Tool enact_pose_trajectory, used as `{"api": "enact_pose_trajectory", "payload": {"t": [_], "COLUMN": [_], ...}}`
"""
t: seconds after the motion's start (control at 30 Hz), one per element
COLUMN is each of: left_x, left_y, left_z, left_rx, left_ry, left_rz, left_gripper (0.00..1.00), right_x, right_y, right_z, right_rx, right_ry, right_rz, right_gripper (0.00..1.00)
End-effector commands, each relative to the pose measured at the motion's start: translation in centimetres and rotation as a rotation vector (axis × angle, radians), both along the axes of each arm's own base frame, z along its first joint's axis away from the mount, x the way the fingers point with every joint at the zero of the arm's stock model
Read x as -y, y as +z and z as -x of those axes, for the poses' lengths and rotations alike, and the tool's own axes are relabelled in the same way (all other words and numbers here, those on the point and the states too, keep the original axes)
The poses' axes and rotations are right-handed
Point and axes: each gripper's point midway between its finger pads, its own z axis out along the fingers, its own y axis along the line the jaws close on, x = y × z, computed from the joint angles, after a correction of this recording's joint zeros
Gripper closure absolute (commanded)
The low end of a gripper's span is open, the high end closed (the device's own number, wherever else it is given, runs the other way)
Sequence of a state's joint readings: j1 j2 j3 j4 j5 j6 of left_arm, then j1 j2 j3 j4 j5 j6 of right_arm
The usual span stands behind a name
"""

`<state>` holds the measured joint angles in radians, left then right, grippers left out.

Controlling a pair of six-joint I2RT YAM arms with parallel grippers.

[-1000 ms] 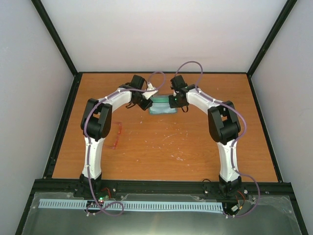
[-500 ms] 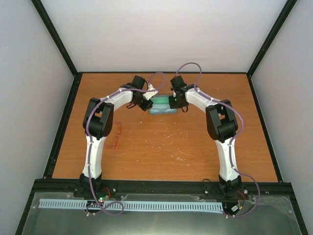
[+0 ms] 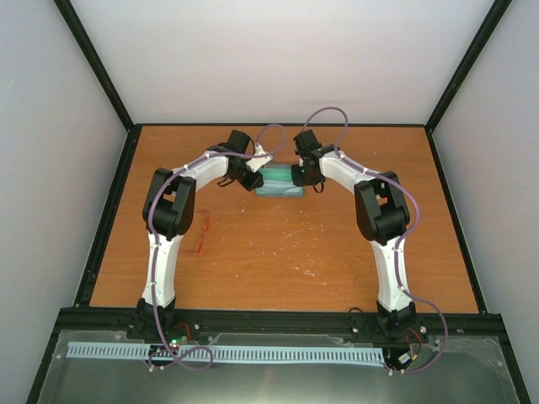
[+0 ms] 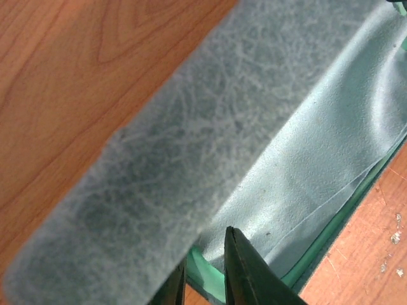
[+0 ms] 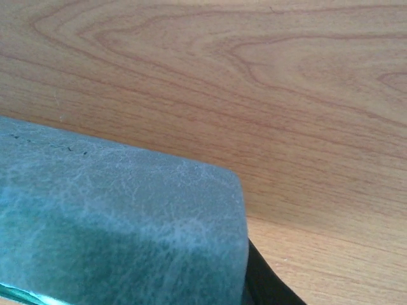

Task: Organize the sunglasses
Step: Place the glasses cleaning cloth in the sunglasses case, then move the sunglasses to the center of the board.

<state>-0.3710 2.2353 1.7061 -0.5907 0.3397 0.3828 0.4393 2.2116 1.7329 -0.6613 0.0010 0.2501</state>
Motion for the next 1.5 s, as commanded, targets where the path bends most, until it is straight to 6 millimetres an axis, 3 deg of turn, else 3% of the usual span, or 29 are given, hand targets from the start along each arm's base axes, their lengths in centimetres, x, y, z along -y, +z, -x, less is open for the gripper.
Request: {"api": "enact_pose_trajectory", "payload": {"t": [0.0,0.13,0.3,0.43,0.57,0.7,0.87,1.0,1.1,1.2,1.3,1.47], "left_x": [-0.6,-0.8,-1.1,-1.3,-1.3,-1.1,-1.6,-4.4,-8.1,-12.2,-15.6,-19.9], "left_y": [1.5,1.6,2.6,4.0,5.1,6.9,11.6,12.3,11.8,10.0,8.9,8.3], "left_z": [-0.6,-0.2,0.4,1.1,2.1,3.4,5.3,8.0,10.6,12.7,13.7,13.3], "left_rx": [0.034,0.034,0.054,0.098,0.120,0.148,0.287,0.375,0.383,0.359,0.350,0.322], "left_ry": [0.020,0.030,0.043,0.041,0.036,0.016,-0.044,-0.144,-0.234,-0.288,-0.307,-0.279], "left_rz": [0.009,0.008,0.016,0.038,0.071,0.122,0.145,0.041,-0.004,-0.088,-0.152,-0.229], "left_gripper": [0.80,0.69,0.39,0.31,0.28,0.28,0.39,0.40,0.38,0.34,0.34,0.38], "right_x": [0.3,0.6,1.9,3.1,4.1,4.1,0.9,-0.8,-1.6,-3.3,-6.2,-11.3], "right_y": [0.7,1.6,3.5,5.4,6.7,8.1,10.4,9.9,9.2,8.8,8.8,8.7], "right_z": [-0.7,-0.8,-0.6,-0.2,0.6,1.6,4.4,6.6,7.6,8.6,10.0,12.8], "right_rx": [0.034,0.064,0.117,0.177,0.211,0.225,0.271,0.225,0.186,0.144,0.074,-0.076], "right_ry": [-0.023,-0.041,-0.075,-0.115,-0.153,-0.147,0.009,0.063,0.094,0.168,0.282,0.428], "right_rz": [-0.001,0.001,0.028,0.037,0.031,0.021,0.153,0.117,0.076,0.030,-0.035,-0.099], "right_gripper": [0.82,0.79,0.78,0.73,0.62,0.60,0.60,0.60,0.60,0.64,0.66,0.61]}}
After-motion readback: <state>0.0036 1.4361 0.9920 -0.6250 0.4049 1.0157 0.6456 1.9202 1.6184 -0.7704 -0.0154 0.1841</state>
